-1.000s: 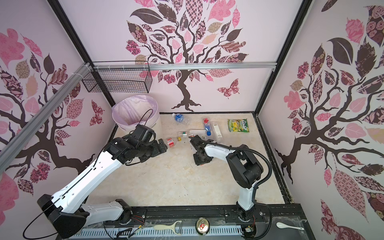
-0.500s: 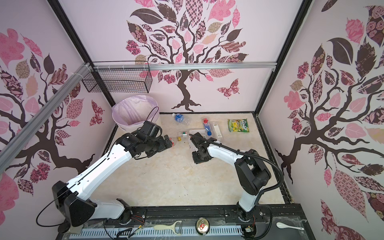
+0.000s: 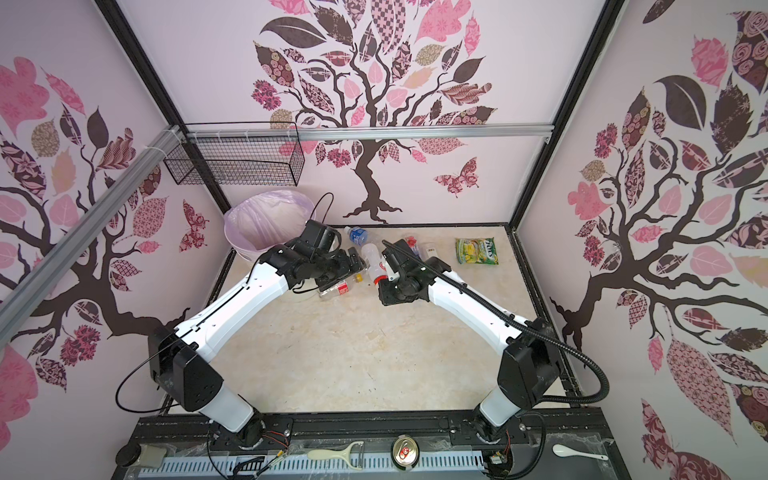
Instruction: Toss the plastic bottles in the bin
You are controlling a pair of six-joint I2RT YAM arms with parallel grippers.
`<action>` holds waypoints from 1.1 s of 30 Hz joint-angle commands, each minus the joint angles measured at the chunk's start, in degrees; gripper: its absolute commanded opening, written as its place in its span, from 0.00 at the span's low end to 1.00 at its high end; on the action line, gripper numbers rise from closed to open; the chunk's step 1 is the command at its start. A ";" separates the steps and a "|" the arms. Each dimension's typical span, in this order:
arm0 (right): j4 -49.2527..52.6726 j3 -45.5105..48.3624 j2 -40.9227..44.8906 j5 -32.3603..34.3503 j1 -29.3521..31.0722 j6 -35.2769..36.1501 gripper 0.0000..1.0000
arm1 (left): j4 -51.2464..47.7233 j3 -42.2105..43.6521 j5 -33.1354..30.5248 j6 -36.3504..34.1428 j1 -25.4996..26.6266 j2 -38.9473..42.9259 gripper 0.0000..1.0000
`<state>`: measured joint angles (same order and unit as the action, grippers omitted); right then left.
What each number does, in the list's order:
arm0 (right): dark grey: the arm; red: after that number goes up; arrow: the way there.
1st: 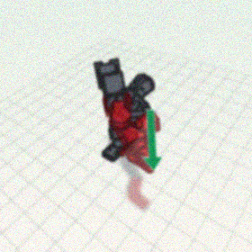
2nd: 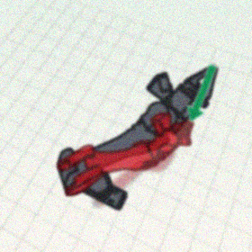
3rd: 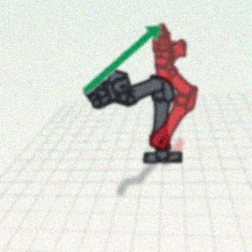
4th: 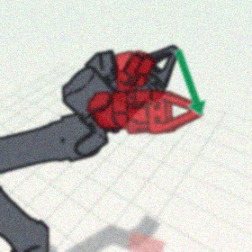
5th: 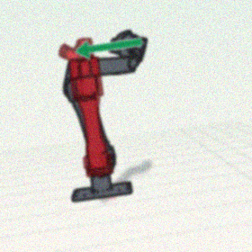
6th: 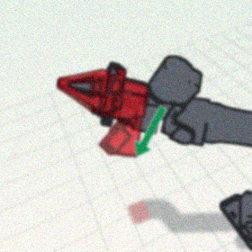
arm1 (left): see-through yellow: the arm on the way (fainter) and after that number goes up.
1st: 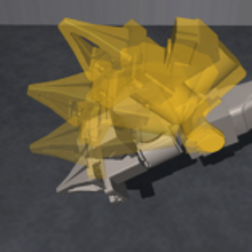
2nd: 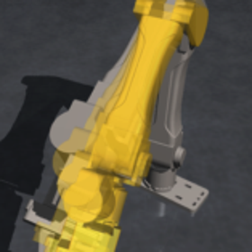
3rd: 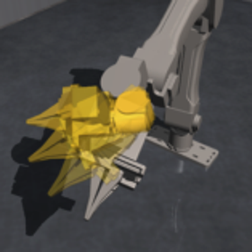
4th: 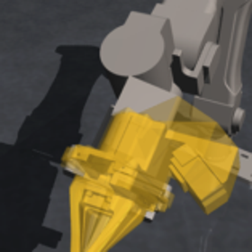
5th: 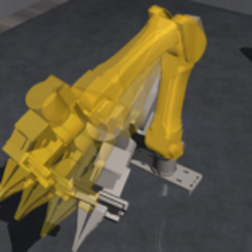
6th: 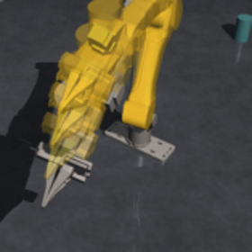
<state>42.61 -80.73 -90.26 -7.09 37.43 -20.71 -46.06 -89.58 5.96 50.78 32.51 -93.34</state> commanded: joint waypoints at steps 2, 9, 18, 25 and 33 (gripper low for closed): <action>4.09 -3.81 3.19 -2.86 0.22 0.04 0.35 | 5.78 -3.25 1.72 2.45 -0.17 -1.63 0.98; 3.78 -4.49 6.07 -6.82 0.25 1.25 0.35 | 8.06 -5.80 0.77 2.83 -0.15 -4.36 0.98; 2.35 -4.76 7.37 -10.37 0.86 2.33 0.35 | 11.26 -6.85 1.43 3.80 -0.15 -7.41 0.98; 2.33 -5.29 7.16 -10.39 1.07 2.81 0.35 | 10.95 -9.06 1.51 2.70 -0.14 -9.11 0.93; 1.99 -5.58 6.58 -10.22 1.07 2.69 0.37 | 11.65 -8.68 1.69 -0.10 -0.62 -7.71 0.65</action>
<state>44.77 -83.44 -84.99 -16.56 38.20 -18.81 -35.55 -95.66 7.70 52.69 32.27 -102.08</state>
